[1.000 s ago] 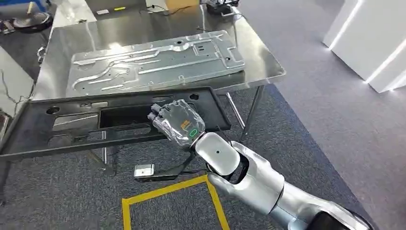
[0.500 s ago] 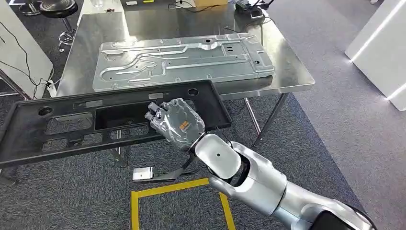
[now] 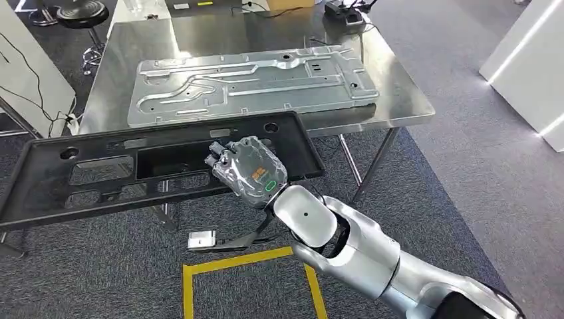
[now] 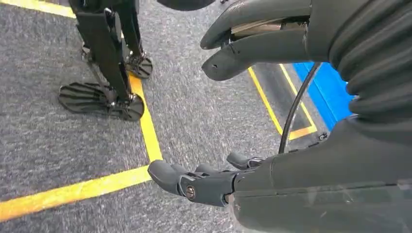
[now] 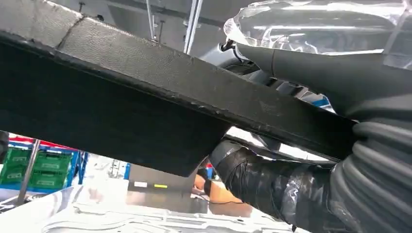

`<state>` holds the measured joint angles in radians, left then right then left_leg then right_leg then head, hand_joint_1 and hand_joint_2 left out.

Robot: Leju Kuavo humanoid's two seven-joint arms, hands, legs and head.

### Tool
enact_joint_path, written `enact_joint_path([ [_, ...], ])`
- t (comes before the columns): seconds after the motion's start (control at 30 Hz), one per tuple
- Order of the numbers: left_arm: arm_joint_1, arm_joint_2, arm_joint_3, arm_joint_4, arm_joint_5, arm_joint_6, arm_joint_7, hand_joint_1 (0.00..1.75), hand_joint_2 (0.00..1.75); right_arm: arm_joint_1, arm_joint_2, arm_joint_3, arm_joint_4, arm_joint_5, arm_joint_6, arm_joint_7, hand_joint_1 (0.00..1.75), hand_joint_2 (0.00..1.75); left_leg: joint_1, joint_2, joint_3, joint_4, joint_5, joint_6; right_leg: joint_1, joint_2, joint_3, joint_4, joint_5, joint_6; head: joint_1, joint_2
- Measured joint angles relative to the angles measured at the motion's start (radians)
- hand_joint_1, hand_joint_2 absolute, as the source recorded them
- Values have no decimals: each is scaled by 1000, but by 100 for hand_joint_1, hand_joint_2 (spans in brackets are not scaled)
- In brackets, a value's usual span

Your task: Take the parts from the cabinet and place them on the table.

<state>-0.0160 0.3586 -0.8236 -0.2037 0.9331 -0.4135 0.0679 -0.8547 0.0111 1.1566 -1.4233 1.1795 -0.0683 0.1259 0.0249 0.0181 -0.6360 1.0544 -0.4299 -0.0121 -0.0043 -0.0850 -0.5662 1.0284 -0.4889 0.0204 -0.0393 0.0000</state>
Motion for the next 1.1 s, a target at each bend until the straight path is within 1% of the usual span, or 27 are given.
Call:
enact_joint_path([
  [0.27,2,3,-1,0,10,-29,7,0,175,0,-4,0,0,1,4,-3,175,175,2,1,1,-4,4,-4,2,1,-2,3,0,-1,0,0],
  [0.47,3,5,-1,0,18,-40,8,0,175,0,-4,0,-2,-6,20,-12,175,175,3,1,1,-5,4,-4,3,1,-3,4,-1,-2,0,0],
  [0.53,4,6,-1,0,20,-44,8,0,175,0,-4,0,-6,-10,26,-13,175,175,2,1,0,-3,3,-3,-1,1,-3,3,0,-1,0,0],
  [0.63,6,13,-1,0,23,-49,8,0,175,0,-3,0,-8,-20,37,-15,175,175,1,1,-1,-3,3,-2,-3,1,-3,3,0,0,0,0],
  [0.7,9,17,-1,0,27,-51,7,0,175,-1,-1,0,-8,-25,43,-18,175,175,-2,1,-2,-2,1,1,-5,0,-3,3,0,1,0,0],
  [0.77,12,21,-2,0,29,-54,6,0,175,-2,3,1,-9,-28,50,-19,175,175,-5,0,-4,-1,0,4,-8,-2,-2,1,1,6,0,0],
  [0.8,12,23,-2,0,31,-55,5,0,175,-2,7,1,-11,-31,51,-19,175,175,-5,-2,-4,-3,-1,8,-8,-4,0,-4,1,9,0,0],
  [0.83,13,27,-2,0,31,-55,5,0,175,-3,11,1,-15,-32,51,-19,175,175,-1,-5,4,-17,4,16,-4,-5,3,-3,-2,16,0,0],
  [0.87,15,26,-2,0,32,-57,5,0,175,-3,10,1,-16,-34,51,-20,175,175,6,-7,11,-25,9,21,-10,27,2,11,-12,19,0,0],
  [0.9,12,26,-2,0,33,-59,5,0,175,-7,11,1,-18,-35,51,-22,175,175,7,-8,13,-29,10,23,-12,57,-17,48,-40,19,0,0],
  [0.93,10,26,-2,0,33,-59,5,0,175,-10,10,1,-19,-35,52,-23,175,175,7,-10,13,-29,11,27,-11,72,-55,125,-84,18,0,0],
  [0.97,9,26,-3,0,33,-60,4,0,175,-8,10,2,-19,-36,53,-23,175,175,6,-14,12,-29,11,27,-11,77,-98,209,-123,18,0,0],
  [1.0,9,26,-3,0,33,-61,4,0,175,-6,8,3,-19,-36,53,-23,175,175,5,-18,12,-29,11,27,-11,79,-135,278,-143,18,0,0],
  [1.03,9,26,-5,0,33,-61,4,0,175,-6,6,6,-19,-36,54,-23,175,175,5,-22,13,-29,10,26,-11,79,-153,303,-138,18,0,0],
  [1.07,10,26,-5,0,33,-61,4,0,175,-6,6,9,-19,-36,54,-24,175,175,6,-26,14,-29,9,25,-12,79,-147,281,-109,16,0,0],
  [1.1,10,26,-6,0,34,-61,4,0,175,-6,6,10,-19,-36,54,-24,175,175,7,-30,16,-28,8,22,-12,79,-123,221,-66,14,0,0],
])
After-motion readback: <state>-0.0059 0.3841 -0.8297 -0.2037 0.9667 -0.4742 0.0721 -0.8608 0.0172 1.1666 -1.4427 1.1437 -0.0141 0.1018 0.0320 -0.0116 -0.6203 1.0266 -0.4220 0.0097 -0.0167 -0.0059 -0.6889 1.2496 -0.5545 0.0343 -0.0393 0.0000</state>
